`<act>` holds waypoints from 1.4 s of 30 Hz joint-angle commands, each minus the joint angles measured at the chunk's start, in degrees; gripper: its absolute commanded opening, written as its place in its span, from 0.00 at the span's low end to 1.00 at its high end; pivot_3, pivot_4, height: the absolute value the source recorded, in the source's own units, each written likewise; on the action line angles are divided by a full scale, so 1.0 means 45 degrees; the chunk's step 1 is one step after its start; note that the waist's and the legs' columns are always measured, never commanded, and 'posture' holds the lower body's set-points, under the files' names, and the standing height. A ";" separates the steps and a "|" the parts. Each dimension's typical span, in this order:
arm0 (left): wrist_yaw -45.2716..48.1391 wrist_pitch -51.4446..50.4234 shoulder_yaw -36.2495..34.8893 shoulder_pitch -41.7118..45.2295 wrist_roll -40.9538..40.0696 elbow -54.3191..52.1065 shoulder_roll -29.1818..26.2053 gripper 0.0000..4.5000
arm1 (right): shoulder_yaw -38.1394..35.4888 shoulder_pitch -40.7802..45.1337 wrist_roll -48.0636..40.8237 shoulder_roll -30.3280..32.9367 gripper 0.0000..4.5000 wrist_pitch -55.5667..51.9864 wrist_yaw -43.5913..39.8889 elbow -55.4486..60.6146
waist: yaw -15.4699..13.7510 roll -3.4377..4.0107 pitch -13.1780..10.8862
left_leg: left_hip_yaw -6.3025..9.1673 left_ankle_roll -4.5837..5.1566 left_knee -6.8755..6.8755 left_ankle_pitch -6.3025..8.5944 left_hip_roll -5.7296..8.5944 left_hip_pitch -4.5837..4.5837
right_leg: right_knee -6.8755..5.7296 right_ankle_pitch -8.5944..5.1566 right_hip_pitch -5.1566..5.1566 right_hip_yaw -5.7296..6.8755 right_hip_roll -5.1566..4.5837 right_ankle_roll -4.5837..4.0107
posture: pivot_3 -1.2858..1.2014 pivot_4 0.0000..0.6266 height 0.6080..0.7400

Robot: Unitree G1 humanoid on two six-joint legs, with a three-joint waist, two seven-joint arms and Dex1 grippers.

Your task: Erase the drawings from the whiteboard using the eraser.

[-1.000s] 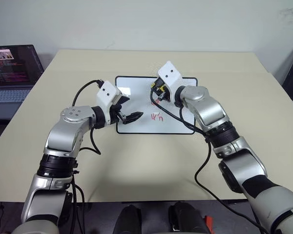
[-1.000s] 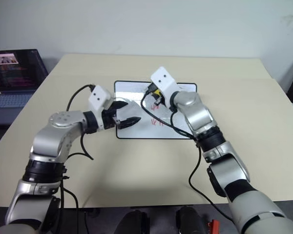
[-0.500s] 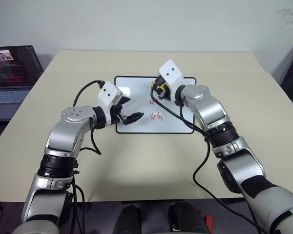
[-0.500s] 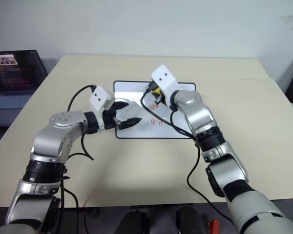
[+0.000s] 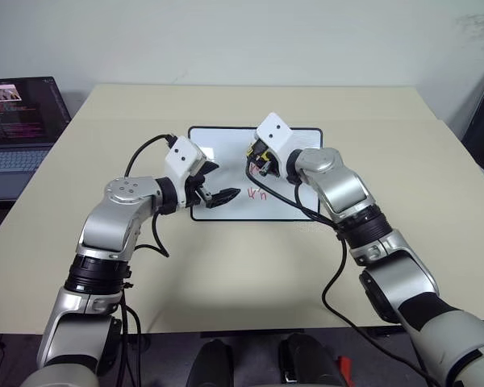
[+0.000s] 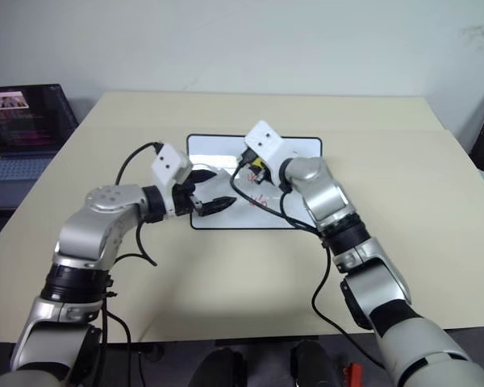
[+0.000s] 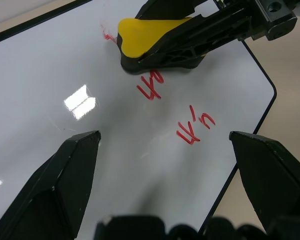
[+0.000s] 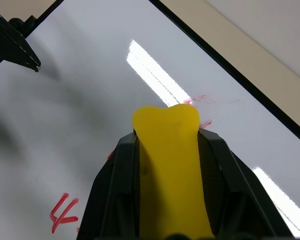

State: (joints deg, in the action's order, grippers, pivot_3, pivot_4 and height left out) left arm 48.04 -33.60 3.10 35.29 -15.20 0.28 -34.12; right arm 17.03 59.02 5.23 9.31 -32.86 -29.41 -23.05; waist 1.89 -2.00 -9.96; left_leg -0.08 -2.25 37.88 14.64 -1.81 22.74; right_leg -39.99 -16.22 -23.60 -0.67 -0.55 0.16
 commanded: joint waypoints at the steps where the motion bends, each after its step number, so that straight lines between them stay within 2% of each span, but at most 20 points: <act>1: 0.0009 0.0259 -0.0096 0.0336 0.0007 -0.0287 -0.0048 1.00 | -0.0475 0.0470 0.0089 -0.0153 0.27 0.0299 0.0582 0.0075 | 0.0006 0.0000 0.0000 | -0.0001 0.0000 0.0000 0.0000 -0.0001 0.0000 | 0.0000 0.0000 0.0000 -0.0002 0.0000 0.0000 | 0.52 0.24 1.00; 7: 0.0046 0.0266 -0.0060 0.0348 0.0001 -0.0313 -0.0034 1.00 | -0.0869 0.0973 0.0109 -0.0484 0.27 0.0836 0.1313 -0.0437 | 0.0000 0.0003 -0.0003 | -0.0004 -0.0001 -0.0003 0.0000 -0.0003 0.0025 | 0.0020 0.0000 -0.0012 -0.0004 -0.0001 -0.0001 | 0.52 0.24 1.00; 18: 0.0030 0.0245 -0.0056 0.0325 -0.0007 -0.0359 -0.0016 1.00 | 0.0030 0.0087 0.0319 -0.0088 0.27 0.0185 0.0038 -0.0710 | -0.0001 0.0002 -0.0002 | -0.0005 0.0001 -0.0007 0.0002 -0.0002 0.0018 | 0.0017 -0.0001 -0.0012 -0.0004 -0.0006 -0.0001 | 0.52 0.24 1.00; 28: 0.0049 0.0187 0.0010 0.0314 -0.0038 -0.0415 0.0088 1.00 | -0.1229 0.0808 0.0036 0.0093 0.27 0.0353 0.0805 -0.0799 | -0.0007 0.0002 -0.0003 | 0.0001 0.0001 -0.0002 0.0001 0.0002 0.0010 | 0.0012 0.0000 0.0002 0.0001 -0.0003 0.0001 | 0.52 0.24 1.00; 42: 0.0059 0.0105 0.0058 0.0285 -0.0104 -0.0513 0.0130 1.00 | 0.0122 -0.0340 0.0663 0.0506 0.27 -0.0081 -0.0115 -0.0265 | -0.0003 0.0001 -0.0002 | -0.0002 0.0002 -0.0005 0.0002 0.0000 -0.0024 | 0.0010 0.0001 0.0025 -0.0005 0.0002 0.0004 | 0.52 0.24 1.00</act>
State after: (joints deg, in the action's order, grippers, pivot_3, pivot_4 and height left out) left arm 48.20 -33.37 3.63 35.51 -15.23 0.09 -33.58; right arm 17.04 58.68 6.86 11.03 -31.73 -29.93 -23.31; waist 1.88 -2.00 -9.97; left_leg -0.09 -2.24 37.86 14.64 -1.82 22.61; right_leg -39.95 -16.21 -23.47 -0.69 -0.52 0.18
